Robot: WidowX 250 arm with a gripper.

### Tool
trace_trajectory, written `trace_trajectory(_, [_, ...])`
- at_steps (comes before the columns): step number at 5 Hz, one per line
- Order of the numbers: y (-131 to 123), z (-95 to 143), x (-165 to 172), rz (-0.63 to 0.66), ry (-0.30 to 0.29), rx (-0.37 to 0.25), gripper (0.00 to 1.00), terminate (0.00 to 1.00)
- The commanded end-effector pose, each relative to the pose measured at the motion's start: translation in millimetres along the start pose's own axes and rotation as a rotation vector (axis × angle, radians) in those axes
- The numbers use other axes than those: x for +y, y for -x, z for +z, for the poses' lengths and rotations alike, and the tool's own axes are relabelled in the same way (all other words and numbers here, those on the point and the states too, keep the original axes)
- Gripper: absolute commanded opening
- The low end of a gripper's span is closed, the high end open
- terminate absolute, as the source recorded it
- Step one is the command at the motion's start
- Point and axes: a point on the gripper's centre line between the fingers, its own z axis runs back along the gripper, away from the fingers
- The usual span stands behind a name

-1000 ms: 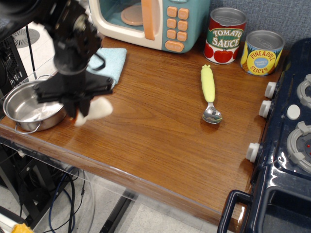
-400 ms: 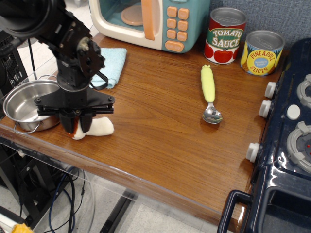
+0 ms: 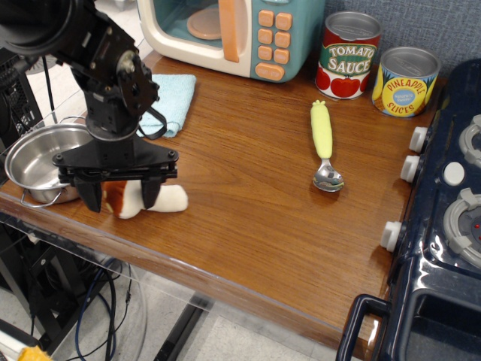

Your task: Move the mushroom so that it's next to the silver pan near the edge of the table.

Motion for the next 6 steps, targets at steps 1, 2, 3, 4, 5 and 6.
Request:
trace_trajectory(1, [-26,44,11,0.057,0.084,-0.063,1.0,0.0])
trace_trajectory(2, [-35,65,13,0.078,0.145,-0.071,1.0,0.0])
trace_trajectory(3, [-35,65,13,0.078,0.145,-0.071,1.0,0.0])
trace_trajectory(4, [-35,65,13,0.078,0.145,-0.071,1.0,0.0])
trace_trajectory(5, [-35,65,13,0.078,0.145,-0.071,1.0,0.0])
trace_trajectory(6, [-35,65,13,0.078,0.145,-0.071,1.0,1.0])
